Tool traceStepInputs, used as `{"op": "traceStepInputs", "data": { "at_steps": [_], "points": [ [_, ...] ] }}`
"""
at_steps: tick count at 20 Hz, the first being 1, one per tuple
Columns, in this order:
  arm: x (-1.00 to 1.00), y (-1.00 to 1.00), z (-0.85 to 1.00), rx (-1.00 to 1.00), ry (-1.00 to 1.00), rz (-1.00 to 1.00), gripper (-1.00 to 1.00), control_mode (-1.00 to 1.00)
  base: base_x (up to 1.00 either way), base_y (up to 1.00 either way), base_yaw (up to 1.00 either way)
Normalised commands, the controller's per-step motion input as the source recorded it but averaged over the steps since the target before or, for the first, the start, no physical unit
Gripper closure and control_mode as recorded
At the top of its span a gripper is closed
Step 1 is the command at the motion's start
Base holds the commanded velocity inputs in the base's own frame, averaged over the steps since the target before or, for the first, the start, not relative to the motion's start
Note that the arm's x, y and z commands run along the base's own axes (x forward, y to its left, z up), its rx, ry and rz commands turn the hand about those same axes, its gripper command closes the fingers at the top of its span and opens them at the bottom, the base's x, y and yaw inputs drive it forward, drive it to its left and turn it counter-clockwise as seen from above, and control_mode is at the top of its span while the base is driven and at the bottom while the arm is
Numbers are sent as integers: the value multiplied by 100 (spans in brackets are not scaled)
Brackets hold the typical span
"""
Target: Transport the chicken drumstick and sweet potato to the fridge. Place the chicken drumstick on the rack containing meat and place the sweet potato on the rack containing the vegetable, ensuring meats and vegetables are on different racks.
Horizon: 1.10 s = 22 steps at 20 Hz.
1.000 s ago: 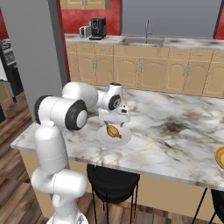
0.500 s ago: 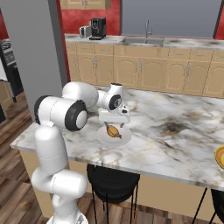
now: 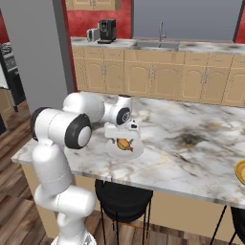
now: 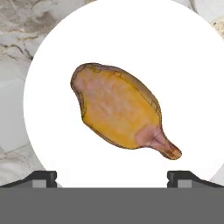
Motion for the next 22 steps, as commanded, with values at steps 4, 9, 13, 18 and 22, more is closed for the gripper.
{"op": "traceStepInputs", "data": {
  "at_steps": [4,9,13,18,22],
  "points": [
    [-1,-3,-6,0,-2,9,-100,-100,0,0,0],
    [13,-1,-10,0,-2,21,-100,-100,0,0,0],
    [20,0,-15,0,0,24,-100,-100,0,0,0],
    [26,1,-18,0,0,18,-100,-100,0,0,0],
    [29,0,-6,0,0,12,-100,-100,0,0,0]
  ]
}}
